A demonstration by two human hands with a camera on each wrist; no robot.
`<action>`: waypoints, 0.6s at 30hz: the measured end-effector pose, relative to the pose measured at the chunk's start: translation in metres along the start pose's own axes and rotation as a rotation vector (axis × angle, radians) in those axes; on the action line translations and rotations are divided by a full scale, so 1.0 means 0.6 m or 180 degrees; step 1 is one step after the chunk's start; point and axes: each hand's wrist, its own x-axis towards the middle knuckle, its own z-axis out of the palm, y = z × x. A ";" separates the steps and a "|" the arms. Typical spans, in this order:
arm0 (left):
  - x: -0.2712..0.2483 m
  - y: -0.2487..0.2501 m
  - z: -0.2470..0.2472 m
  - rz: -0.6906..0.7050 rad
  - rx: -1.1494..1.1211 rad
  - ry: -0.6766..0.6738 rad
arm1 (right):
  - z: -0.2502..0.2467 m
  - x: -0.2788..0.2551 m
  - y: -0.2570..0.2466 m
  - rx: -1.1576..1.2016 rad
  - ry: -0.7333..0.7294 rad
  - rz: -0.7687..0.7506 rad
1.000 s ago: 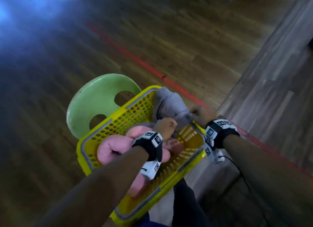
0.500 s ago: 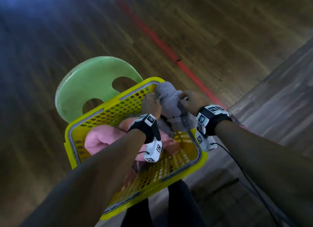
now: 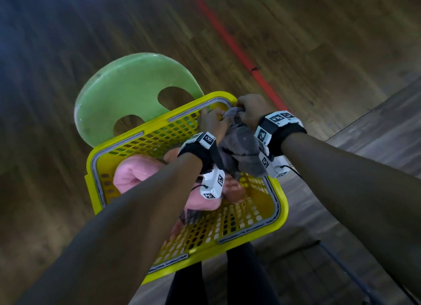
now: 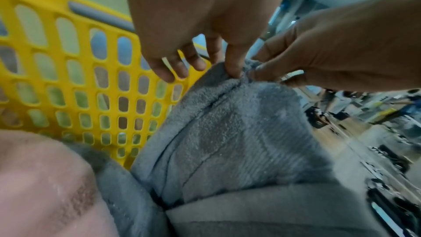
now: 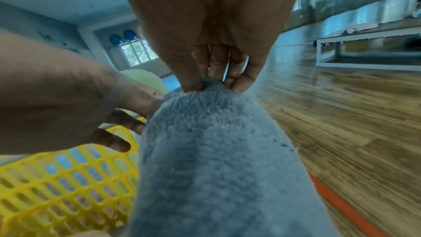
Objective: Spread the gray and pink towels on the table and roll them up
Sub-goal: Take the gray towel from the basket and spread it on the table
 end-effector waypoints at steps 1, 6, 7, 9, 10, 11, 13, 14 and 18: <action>-0.006 0.006 -0.004 0.0113 -0.0075 -0.0011 | -0.007 -0.011 0.000 -0.0034 0.0040 -0.0010; -0.057 0.095 -0.054 0.0733 -0.1187 -0.0503 | -0.096 -0.110 0.006 0.0499 0.0696 0.0035; -0.067 0.125 -0.070 0.0946 -0.1174 -0.0534 | -0.123 -0.137 0.006 0.0598 0.0925 0.0079; -0.091 0.198 -0.104 0.1456 -0.1044 -0.0594 | -0.180 -0.199 0.001 0.0762 0.1412 0.0191; -0.109 0.238 -0.122 0.1730 -0.0981 -0.0622 | -0.210 -0.234 -0.001 0.0846 0.1654 0.0261; -0.130 0.278 -0.140 0.2005 -0.0925 -0.0637 | -0.239 -0.272 -0.005 0.0928 0.1884 0.0335; -0.185 0.353 -0.170 0.2520 -0.0885 -0.0641 | -0.290 -0.359 -0.016 0.1073 0.2288 0.0500; -0.217 0.386 -0.182 0.2748 -0.0850 -0.0660 | -0.310 -0.405 -0.022 0.1120 0.2461 0.0595; -0.377 0.482 -0.230 0.3717 -0.0484 -0.0781 | -0.347 -0.601 -0.074 0.1008 0.2790 0.0948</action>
